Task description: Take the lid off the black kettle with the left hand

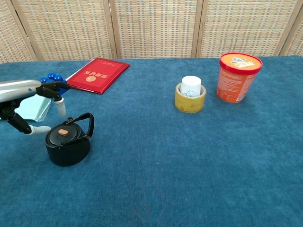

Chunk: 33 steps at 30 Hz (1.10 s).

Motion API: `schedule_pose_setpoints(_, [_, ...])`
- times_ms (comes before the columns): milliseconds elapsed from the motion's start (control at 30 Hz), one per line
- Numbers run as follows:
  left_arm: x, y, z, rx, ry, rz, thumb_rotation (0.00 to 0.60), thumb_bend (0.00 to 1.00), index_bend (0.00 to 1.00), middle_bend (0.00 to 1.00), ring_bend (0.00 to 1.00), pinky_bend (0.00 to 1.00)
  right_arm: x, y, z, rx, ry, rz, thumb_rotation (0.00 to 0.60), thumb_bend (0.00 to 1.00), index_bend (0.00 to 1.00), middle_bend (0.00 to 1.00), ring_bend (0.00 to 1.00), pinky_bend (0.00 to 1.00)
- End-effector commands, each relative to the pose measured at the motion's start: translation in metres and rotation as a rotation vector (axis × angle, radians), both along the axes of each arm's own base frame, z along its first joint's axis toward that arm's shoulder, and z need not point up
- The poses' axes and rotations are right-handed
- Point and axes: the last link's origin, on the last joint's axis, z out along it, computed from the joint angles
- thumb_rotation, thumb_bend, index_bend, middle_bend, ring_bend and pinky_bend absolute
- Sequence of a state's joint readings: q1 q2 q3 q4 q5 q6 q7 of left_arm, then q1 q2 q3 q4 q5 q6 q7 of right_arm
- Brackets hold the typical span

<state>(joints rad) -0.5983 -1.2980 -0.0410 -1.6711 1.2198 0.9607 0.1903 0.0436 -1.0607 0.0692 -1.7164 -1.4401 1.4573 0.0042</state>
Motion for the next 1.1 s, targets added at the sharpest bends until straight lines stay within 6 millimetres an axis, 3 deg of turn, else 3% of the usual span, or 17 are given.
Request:
schedule_pose_setpoints(33, [0.001,-0.001,-0.010,-0.016,0.026,-0.011,0.600,0.35,0.42,0.00,0.00,0.00,0.000,0.000,0.000,-0.001,-0.001,-0.001,0.600,0.00,0.00,0.00,0.00,0.00])
schedule_pose_setpoints(1100, [0.005,0.002,-0.031,-0.012,0.074,-0.014,0.600,0.41,0.50,0.00,0.00,0.00,-0.003,-0.001,0.003,-0.001,-0.010,-0.008,0.600,0.00,0.00,0.00,0.00,0.00])
